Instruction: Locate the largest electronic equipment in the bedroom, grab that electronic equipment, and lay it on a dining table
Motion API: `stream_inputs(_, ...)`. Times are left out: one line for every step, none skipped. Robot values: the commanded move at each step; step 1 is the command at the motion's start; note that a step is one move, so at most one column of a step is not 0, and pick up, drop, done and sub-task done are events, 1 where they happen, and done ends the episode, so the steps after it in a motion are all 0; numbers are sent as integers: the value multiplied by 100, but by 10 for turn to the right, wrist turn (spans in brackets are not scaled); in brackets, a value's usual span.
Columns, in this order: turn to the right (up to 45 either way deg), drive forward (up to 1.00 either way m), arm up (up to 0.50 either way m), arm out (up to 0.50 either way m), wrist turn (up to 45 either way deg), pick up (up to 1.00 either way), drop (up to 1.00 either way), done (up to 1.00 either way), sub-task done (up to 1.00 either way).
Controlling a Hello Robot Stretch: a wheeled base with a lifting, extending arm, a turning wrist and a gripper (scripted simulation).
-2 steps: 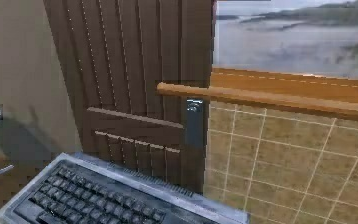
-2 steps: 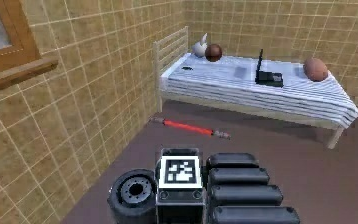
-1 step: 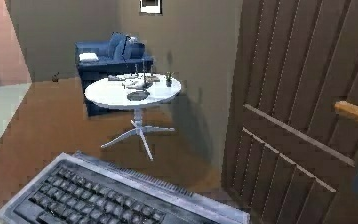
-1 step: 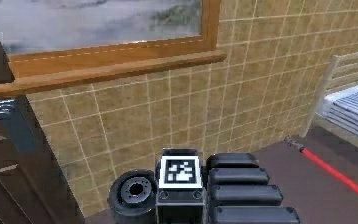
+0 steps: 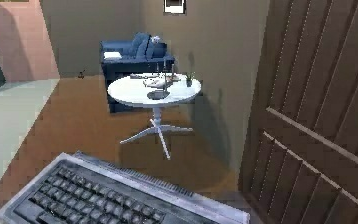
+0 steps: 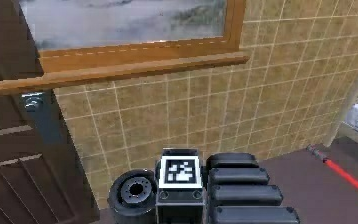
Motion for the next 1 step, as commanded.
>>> stream_inputs(0,100,0,0,0,0,0,0,0)
